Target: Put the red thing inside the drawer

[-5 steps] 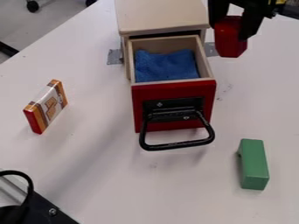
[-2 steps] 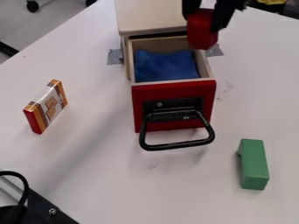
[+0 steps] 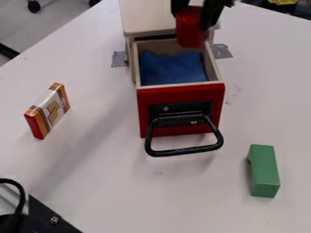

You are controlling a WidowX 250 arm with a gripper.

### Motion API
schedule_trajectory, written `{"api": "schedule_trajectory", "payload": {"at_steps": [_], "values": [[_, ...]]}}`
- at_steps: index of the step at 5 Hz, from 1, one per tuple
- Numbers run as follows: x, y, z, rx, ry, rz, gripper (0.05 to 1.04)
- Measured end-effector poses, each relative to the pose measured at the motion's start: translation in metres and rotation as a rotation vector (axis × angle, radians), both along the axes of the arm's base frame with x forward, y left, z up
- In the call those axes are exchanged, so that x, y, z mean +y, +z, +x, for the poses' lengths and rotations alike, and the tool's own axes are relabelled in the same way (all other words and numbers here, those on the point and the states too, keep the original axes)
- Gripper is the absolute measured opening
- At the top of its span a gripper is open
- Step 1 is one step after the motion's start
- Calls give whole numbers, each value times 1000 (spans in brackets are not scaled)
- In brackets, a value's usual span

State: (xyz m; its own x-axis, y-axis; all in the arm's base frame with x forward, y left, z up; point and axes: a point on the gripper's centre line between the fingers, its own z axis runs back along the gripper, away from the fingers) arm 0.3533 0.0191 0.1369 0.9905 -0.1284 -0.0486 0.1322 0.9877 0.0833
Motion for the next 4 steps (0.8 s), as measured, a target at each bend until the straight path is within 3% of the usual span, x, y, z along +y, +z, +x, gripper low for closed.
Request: {"api": "schedule_trajectory", "payload": {"at_steps": [1,3,4], "values": [[6,-13,-12,57,-8,21,741],[9,-15,-31,76,-42,23,741],[11,-16,-33,83,-49,31,816]]}}
